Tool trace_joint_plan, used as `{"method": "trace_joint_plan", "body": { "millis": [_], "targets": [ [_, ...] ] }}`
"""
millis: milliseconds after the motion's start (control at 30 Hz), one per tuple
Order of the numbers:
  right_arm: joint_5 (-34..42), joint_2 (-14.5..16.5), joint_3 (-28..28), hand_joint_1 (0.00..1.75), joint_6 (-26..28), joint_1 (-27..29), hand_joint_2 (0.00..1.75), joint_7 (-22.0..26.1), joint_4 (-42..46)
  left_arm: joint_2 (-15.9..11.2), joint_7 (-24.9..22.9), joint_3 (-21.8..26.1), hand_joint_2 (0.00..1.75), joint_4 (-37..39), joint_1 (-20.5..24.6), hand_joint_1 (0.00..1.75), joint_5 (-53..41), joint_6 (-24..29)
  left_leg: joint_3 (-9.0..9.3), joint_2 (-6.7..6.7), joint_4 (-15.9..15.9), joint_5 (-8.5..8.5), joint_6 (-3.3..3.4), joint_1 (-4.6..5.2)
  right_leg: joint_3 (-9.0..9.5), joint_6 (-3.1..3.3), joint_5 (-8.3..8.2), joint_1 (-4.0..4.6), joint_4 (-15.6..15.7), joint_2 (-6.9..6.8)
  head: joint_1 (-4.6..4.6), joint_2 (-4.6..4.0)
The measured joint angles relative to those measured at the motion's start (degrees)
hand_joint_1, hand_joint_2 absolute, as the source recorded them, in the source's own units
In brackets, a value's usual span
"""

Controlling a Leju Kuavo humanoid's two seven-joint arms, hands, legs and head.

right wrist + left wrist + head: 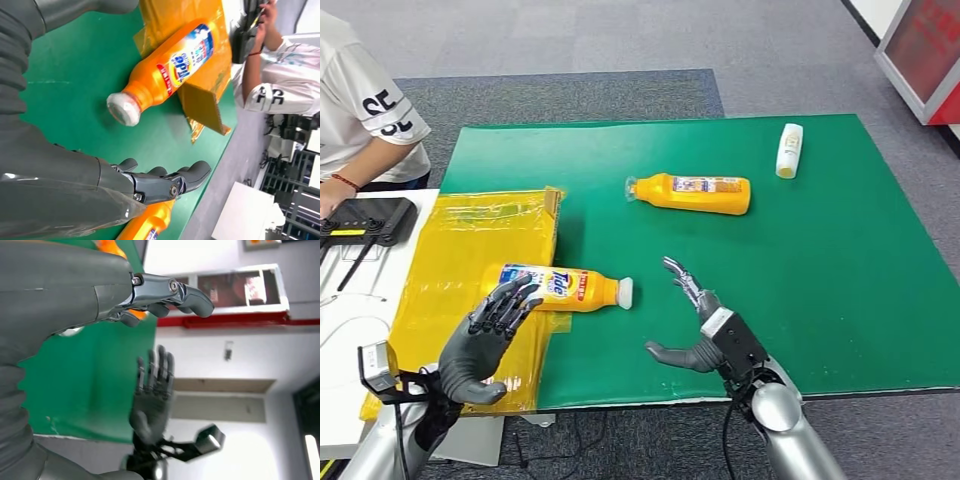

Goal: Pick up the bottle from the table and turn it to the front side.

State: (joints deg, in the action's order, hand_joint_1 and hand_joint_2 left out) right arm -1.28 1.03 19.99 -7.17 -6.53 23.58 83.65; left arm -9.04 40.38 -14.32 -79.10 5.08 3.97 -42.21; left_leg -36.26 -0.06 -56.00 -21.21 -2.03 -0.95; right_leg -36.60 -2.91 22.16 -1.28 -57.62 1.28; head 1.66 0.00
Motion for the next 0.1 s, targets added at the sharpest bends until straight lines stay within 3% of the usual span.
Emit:
{"method": "trace_joint_plan", "body": {
  "millis": [100],
  "targets": [
    [1.95,0.00,-1.03,0.00,-1.07,1.05,1.75,1.00,0.77,0.34,-0.98,0.77,1.75,0.01,-1.37,0.00,-1.91,4.03,0.01,0.00,0.00,-0.03,-0.03,0.00,-0.01,0.01,0.03,0.00,0.00,0.00,-0.01,0.00]
  ]
}}
